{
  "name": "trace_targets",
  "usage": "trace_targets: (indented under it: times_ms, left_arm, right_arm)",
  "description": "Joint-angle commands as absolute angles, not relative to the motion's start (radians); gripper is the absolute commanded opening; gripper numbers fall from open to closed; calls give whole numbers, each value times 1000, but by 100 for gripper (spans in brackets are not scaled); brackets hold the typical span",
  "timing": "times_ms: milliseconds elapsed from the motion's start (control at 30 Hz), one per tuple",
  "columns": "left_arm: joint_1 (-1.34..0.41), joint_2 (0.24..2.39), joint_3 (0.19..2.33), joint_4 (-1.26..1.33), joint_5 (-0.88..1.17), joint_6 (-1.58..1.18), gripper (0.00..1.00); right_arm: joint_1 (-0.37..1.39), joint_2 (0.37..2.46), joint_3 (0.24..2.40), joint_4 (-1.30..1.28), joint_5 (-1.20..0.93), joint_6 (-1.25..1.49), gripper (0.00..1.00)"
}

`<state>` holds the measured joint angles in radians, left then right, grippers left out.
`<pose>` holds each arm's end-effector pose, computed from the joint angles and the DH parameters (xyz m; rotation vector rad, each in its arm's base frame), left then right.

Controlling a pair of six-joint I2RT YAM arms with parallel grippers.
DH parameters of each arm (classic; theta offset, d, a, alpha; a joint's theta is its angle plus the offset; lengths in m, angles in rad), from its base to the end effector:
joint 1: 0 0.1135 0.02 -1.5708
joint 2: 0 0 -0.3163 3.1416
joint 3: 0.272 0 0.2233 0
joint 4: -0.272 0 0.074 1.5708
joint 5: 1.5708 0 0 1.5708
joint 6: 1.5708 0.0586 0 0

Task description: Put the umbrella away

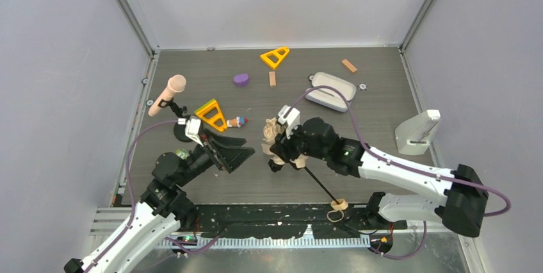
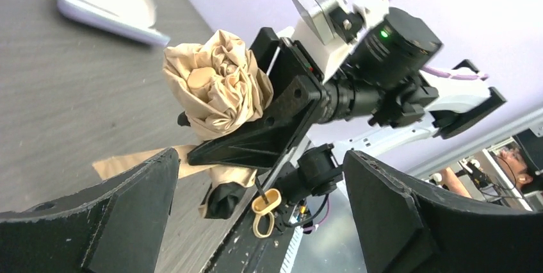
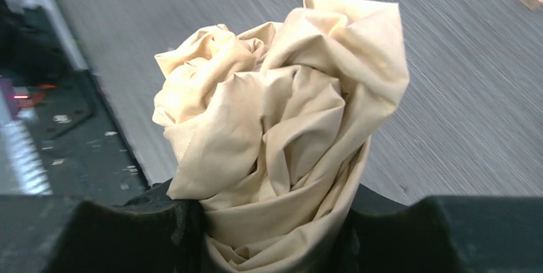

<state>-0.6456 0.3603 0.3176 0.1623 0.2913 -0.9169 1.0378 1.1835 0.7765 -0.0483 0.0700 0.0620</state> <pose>0.0463 -0.0560 0.2913 0.0463 1.6391 -1.4527 0.1259 0.2053 0.3181 -0.9354 1.8596 0.6163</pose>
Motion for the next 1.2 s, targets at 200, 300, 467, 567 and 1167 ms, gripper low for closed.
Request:
trace_targets:
  times_ms: [200,300,467,567,1167]
  left_arm:
    - [-638,520,543,162,614,-677,99]
    - [-640,582,603,133,672,-647,100]
    - [-655,644,645,113,719,-625,100]
    - [-684,668,650,118,722,-623,100]
    - [-816,736,556,322,704,-720,58]
  right_arm:
    - [904,1057,824,111,-774,206,6]
    - [904,1072,832,189,-904,278,6]
    - [904,1093,846,245,-966,337,6]
    - [903,1104,865,232,-989,332,6]
    - [903,1166,903,135,-981,266,6]
